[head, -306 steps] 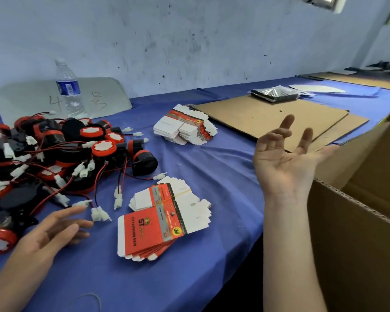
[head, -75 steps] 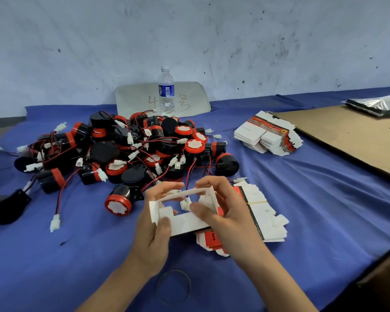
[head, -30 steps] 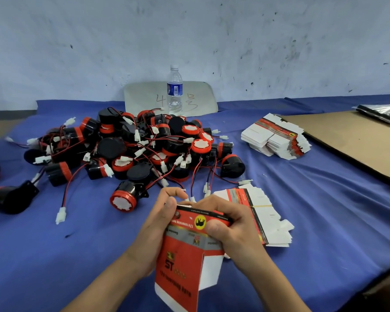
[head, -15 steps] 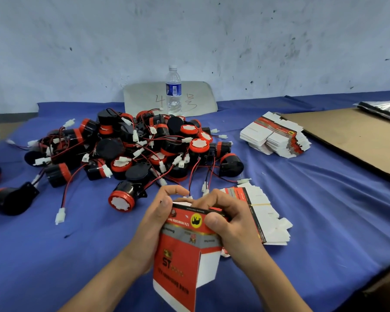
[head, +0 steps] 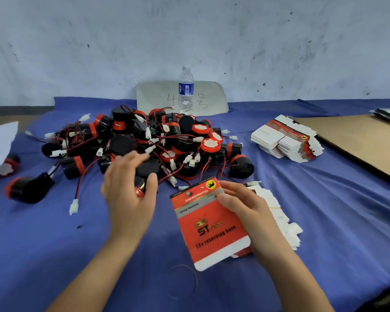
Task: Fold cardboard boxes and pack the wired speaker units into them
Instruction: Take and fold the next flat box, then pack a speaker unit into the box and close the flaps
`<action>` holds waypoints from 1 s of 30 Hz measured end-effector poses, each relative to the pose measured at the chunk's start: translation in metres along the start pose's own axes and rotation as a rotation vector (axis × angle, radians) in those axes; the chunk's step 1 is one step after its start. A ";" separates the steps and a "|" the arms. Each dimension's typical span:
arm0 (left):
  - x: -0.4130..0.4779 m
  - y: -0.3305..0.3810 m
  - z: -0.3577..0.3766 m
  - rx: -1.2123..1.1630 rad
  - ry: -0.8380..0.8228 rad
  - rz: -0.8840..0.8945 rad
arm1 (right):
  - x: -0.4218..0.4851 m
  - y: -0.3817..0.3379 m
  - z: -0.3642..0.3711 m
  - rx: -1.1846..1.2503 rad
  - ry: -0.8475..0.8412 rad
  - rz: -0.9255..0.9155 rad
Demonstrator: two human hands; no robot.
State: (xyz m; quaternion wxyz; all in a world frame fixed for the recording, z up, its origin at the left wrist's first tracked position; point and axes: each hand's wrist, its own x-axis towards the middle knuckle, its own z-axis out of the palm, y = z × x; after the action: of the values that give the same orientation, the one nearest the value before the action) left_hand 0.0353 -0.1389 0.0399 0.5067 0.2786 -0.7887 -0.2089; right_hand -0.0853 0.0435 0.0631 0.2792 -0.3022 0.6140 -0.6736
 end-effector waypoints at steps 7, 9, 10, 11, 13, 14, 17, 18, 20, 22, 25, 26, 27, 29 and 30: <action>0.006 -0.038 0.007 0.040 -0.330 -0.362 | 0.001 -0.001 0.006 0.279 0.014 0.301; 0.007 -0.028 0.009 -0.333 -0.206 -0.500 | 0.001 -0.003 0.012 0.423 -0.001 0.291; 0.008 -0.021 0.009 -0.556 -0.153 -0.571 | -0.001 -0.004 0.015 0.523 0.001 0.254; 0.007 -0.015 0.008 -0.747 -0.113 -0.600 | -0.001 -0.004 0.016 0.624 -0.010 0.205; 0.005 -0.002 0.005 -0.897 -0.077 -0.503 | -0.007 -0.005 0.022 0.744 -0.030 0.128; 0.003 0.004 0.004 -0.905 -0.079 -0.401 | -0.007 -0.005 0.025 0.743 -0.006 0.101; -0.008 0.017 0.004 -0.937 -0.111 -0.125 | -0.007 0.009 0.026 0.757 0.058 0.068; -0.012 0.019 0.005 -0.922 -0.135 -0.069 | -0.010 0.012 0.030 0.530 0.019 -0.072; -0.019 0.023 0.007 -0.823 -0.184 0.011 | -0.017 0.011 0.036 0.129 -0.072 -0.283; -0.024 0.024 0.009 -0.667 -0.240 0.123 | -0.019 0.012 0.042 -0.026 -0.103 -0.318; -0.028 0.026 0.012 -0.414 -0.288 0.343 | -0.015 0.014 0.050 -0.102 -0.044 -0.302; -0.029 0.026 0.013 -0.376 -0.320 0.369 | -0.013 0.015 0.051 -0.099 -0.038 -0.299; -0.029 0.026 0.013 -0.356 -0.357 0.392 | -0.013 0.016 0.052 -0.073 -0.024 -0.303; -0.028 0.026 0.013 -0.368 -0.434 0.377 | -0.012 0.014 0.049 0.004 0.017 -0.316; -0.028 0.026 0.012 -0.388 -0.482 0.338 | -0.011 0.014 0.046 0.017 0.078 -0.322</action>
State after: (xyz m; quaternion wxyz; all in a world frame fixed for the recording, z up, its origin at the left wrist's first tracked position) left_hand 0.0275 -0.1009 0.0319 0.3771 -0.0147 -0.8661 -0.3278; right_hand -0.0431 0.0199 0.0519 0.1463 -0.3680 0.5624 -0.7259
